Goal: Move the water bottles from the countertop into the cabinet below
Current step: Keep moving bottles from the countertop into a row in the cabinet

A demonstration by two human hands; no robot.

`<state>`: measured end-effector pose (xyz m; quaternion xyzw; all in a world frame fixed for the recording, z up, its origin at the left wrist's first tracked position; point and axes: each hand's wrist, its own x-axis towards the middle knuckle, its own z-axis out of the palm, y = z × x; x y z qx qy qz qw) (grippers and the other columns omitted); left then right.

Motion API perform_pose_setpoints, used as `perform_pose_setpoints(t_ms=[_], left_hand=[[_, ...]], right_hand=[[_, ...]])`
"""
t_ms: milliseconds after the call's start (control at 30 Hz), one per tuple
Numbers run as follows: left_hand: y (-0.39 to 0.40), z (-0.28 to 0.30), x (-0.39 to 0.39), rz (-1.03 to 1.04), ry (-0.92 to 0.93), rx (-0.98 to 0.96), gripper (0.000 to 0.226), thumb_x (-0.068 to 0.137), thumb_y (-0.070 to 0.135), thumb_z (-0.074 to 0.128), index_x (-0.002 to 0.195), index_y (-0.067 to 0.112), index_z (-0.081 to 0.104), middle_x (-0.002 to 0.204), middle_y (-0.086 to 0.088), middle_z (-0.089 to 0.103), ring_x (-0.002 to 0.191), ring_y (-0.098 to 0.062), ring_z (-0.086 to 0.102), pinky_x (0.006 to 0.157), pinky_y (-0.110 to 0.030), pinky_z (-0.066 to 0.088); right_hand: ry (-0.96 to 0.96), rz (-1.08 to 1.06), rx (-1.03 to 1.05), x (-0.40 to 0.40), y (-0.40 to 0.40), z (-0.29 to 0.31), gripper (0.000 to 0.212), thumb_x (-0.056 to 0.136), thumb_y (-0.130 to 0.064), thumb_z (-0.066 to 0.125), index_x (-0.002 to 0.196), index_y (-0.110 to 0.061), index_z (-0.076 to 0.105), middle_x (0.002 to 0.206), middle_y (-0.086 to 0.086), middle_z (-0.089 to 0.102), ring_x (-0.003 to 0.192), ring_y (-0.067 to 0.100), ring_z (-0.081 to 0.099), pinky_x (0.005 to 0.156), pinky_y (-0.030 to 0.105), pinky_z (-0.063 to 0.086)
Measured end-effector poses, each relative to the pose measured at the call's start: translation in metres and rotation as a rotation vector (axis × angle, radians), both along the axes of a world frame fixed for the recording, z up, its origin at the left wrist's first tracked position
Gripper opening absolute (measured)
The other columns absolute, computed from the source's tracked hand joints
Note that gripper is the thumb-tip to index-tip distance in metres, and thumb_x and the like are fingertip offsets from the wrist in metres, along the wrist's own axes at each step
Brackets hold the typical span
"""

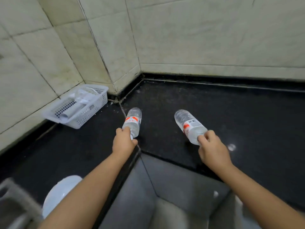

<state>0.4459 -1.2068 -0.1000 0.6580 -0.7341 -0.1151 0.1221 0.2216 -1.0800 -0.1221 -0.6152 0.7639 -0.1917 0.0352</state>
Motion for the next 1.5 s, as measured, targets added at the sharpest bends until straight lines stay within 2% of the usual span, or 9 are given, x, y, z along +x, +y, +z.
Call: perform_pose_setpoints(t_ms=[133, 300, 400, 467, 600, 833, 933, 1167, 1500], left_hand=[[0.108, 0.042, -0.023, -0.047, -0.082, -0.09, 0.033, 0.081, 0.013, 0.057, 0.112, 0.001, 0.057, 0.119, -0.024, 0.044, 0.106, -0.042, 0.046, 0.088, -0.043, 0.043], [0.203, 0.083, -0.066, -0.051, -0.123, 0.106, 0.027, 0.08, 0.017, 0.061, 0.104, 0.002, 0.062, 0.117, -0.022, 0.057, 0.107, -0.038, 0.055, 0.085, -0.038, 0.048], [0.257, 0.082, -0.082, -0.101, -0.041, 0.32, 0.011, 0.076, 0.016, 0.067, 0.077, 0.006, 0.063, 0.1, -0.02, 0.068, 0.095, -0.032, 0.065, 0.071, -0.03, 0.047], [0.298, 0.072, -0.099, -0.23, -0.044, 0.375, 0.014, 0.074, 0.018, 0.069, 0.082, 0.007, 0.065, 0.093, -0.018, 0.066, 0.09, -0.03, 0.063, 0.069, -0.027, 0.043], [0.343, 0.059, -0.143, -0.494, -0.184, 0.257, 0.024, 0.075, 0.02, 0.065, 0.097, 0.013, 0.066, 0.104, -0.014, 0.063, 0.1, -0.031, 0.057, 0.075, -0.026, 0.042], [0.346, 0.063, -0.207, -0.754, -0.294, 0.108, 0.023, 0.08, 0.014, 0.057, 0.103, 0.01, 0.061, 0.109, -0.014, 0.054, 0.104, -0.031, 0.05, 0.071, -0.026, 0.034], [0.35, 0.07, -0.231, -0.783, -0.294, 0.03, 0.024, 0.082, 0.011, 0.055, 0.105, 0.007, 0.059, 0.111, -0.015, 0.052, 0.104, -0.032, 0.047, 0.072, -0.025, 0.03], [0.402, 0.087, -0.273, -0.72, -0.163, -0.042, 0.025, 0.084, 0.019, 0.056, 0.107, 0.009, 0.059, 0.108, -0.012, 0.052, 0.104, -0.028, 0.047, 0.072, -0.023, 0.03], [0.516, -0.021, -0.363, -0.569, -0.027, 0.314, 0.025, 0.079, 0.019, 0.06, 0.101, 0.006, 0.063, 0.111, -0.018, 0.059, 0.108, -0.03, 0.053, 0.085, -0.028, 0.041]], right_hand=[[-0.033, 0.114, -0.016, -0.019, 0.097, 0.048, 0.018, 0.062, 0.017, 0.062, 0.078, 0.01, 0.064, 0.087, 0.034, 0.055, 0.067, 0.045, 0.057, 0.048, 0.043, 0.049], [-0.08, 0.102, -0.046, -0.051, 0.17, 0.094, 0.02, 0.079, 0.001, 0.058, 0.099, 0.001, 0.059, 0.112, 0.02, 0.047, 0.092, 0.037, 0.054, 0.076, 0.038, 0.048], [-0.119, 0.086, 0.058, -0.074, 0.21, 0.107, 0.021, 0.078, -0.004, 0.06, 0.099, -0.008, 0.06, 0.103, 0.012, 0.044, 0.092, 0.033, 0.054, 0.073, 0.031, 0.043], [-0.108, 0.08, 0.141, -0.09, 0.239, 0.104, 0.021, 0.075, -0.009, 0.062, 0.096, -0.012, 0.062, 0.093, 0.003, 0.04, 0.091, 0.031, 0.055, 0.071, 0.028, 0.039], [-0.072, 0.02, 0.375, -0.123, 0.292, 0.078, 0.023, 0.072, -0.013, 0.065, 0.094, -0.016, 0.063, 0.078, -0.004, 0.037, 0.084, 0.024, 0.052, 0.067, 0.024, 0.037], [-0.099, -0.117, 0.6, -0.172, 0.345, 0.043, 0.021, 0.074, -0.013, 0.064, 0.093, -0.019, 0.064, 0.093, 0.006, 0.044, 0.095, 0.029, 0.058, 0.069, 0.022, 0.037], [-0.135, -0.164, 0.566, -0.191, 0.352, 0.046, 0.02, 0.072, -0.01, 0.067, 0.091, -0.015, 0.065, 0.089, 0.001, 0.041, 0.08, 0.021, 0.05, 0.068, 0.022, 0.037], [-0.194, -0.125, 0.35, -0.235, 0.381, 0.068, 0.023, 0.072, -0.011, 0.067, 0.095, -0.015, 0.068, 0.087, 0.001, 0.045, 0.082, 0.018, 0.047, 0.069, 0.021, 0.036], [-0.241, -0.104, 0.402, -0.297, 0.466, 0.025, 0.023, 0.07, -0.01, 0.069, 0.093, -0.011, 0.07, 0.088, 0.007, 0.046, 0.091, 0.026, 0.056, 0.07, 0.021, 0.037]])
